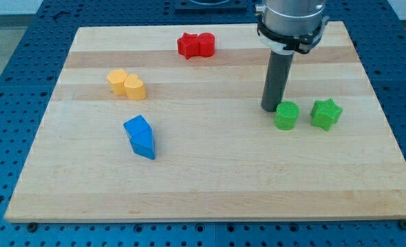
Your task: Push the yellow hexagon along with yellow heart to the center
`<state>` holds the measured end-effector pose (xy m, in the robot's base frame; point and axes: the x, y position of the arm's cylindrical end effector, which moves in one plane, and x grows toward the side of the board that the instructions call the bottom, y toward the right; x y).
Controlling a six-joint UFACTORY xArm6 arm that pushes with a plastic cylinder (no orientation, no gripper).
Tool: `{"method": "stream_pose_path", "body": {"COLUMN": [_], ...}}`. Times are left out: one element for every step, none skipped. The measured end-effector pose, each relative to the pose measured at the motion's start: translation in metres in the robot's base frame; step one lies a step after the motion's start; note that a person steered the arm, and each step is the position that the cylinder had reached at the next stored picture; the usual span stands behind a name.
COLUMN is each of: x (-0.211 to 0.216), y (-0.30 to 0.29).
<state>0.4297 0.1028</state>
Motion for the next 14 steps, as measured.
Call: {"method": "stream_pose_path", "body": {"x": [0.000,-0.029,-0.081,-0.104,-0.110,-0.110,-0.092,-0.068,-0.058,-0.055,-0.055,-0.055,-0.054,-0.044], "y": [0.000,-0.039,-0.104,-0.174,-0.245,-0.304,-0.313,-0.302,-0.283,-0.277,-0.262,-0.242,-0.219,-0.198]}}
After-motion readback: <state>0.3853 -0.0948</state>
